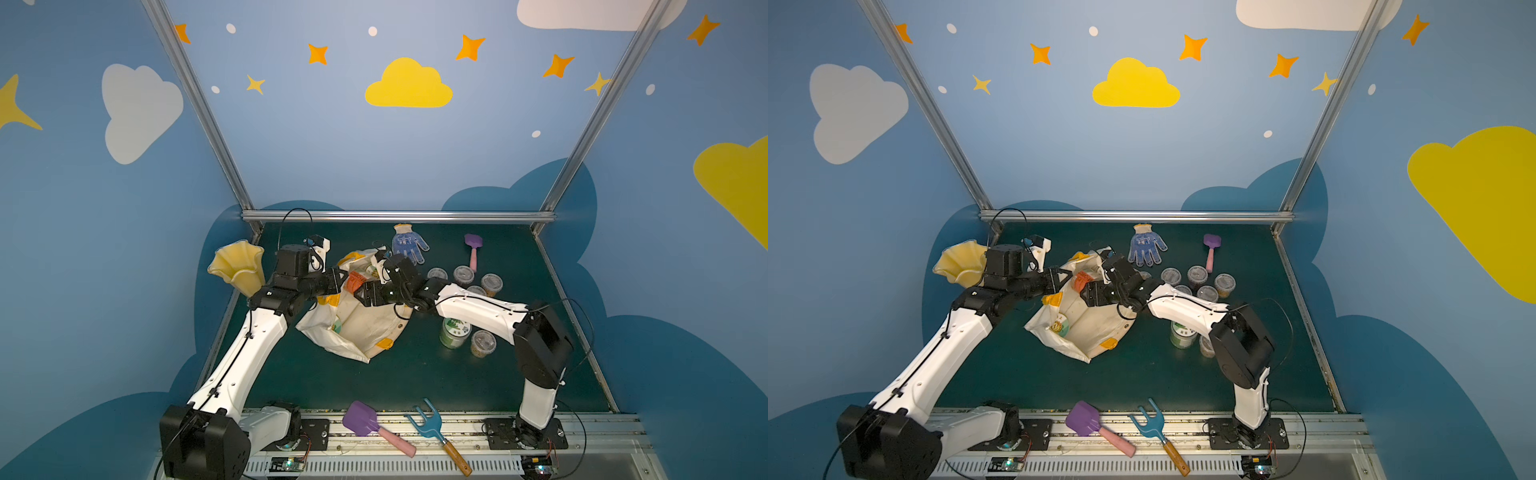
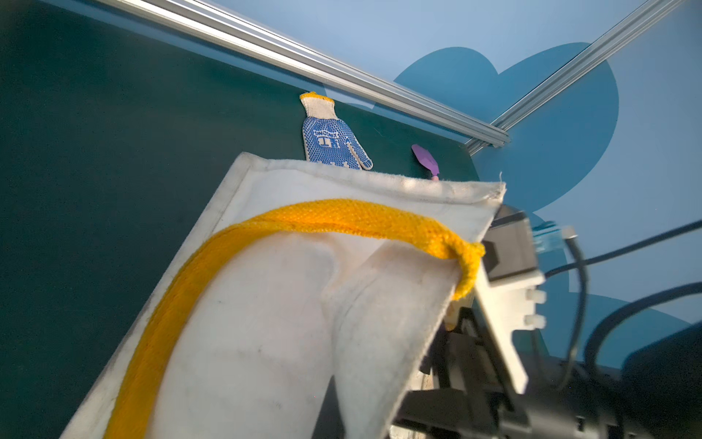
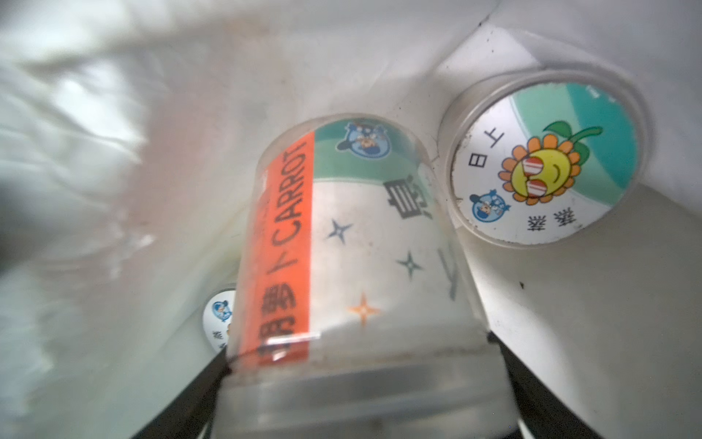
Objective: Take out the seed jars from the canvas bag
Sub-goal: Pick up the seed jar from the canvas bag, then place the seed jar at the center of the board.
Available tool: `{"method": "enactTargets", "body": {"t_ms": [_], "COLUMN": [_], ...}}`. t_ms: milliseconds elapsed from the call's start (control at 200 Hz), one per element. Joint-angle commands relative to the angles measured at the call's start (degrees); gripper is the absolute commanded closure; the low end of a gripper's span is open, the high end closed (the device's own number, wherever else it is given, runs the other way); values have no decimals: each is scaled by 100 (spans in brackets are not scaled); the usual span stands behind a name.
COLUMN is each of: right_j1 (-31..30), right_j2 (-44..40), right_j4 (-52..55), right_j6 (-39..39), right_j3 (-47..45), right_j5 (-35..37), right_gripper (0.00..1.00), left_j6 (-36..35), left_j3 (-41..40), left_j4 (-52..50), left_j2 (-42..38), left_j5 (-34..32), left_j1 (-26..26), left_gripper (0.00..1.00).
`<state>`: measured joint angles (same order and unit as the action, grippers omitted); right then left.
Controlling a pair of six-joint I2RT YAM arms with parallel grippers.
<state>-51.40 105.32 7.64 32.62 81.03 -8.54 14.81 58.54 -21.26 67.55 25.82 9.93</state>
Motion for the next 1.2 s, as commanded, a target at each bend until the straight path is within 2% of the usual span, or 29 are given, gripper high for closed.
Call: {"method": "enactTargets", "body": {"t_ms": [0, 285, 566, 936, 1196], "right_j1": [72, 191, 416, 606, 736], "right_j2": [-413, -978, -1978, -3278, -3339], "right_j4": [283, 974, 1452, 3814, 4832], "right_j6": [-113, -449, -659, -1564, -1523], "right_j3": [58, -157, -725, -884, -903], "right_j5": [-303, -397, -627, -143, -18], "right_gripper": [25, 25, 25, 25, 25], "left_j6": [-56, -48, -65, -37, -82], "left_j3": [-51, -76, -68, -80, -115], "left_j4": [28, 44, 25, 76, 21], "left_j2": [-71, -83, -73, -29, -85], "left_j5": [-31, -49, -77, -93, -171], "left_j1": [9, 8, 7, 9, 4], "left_gripper": [95, 94, 95, 95, 95]}}
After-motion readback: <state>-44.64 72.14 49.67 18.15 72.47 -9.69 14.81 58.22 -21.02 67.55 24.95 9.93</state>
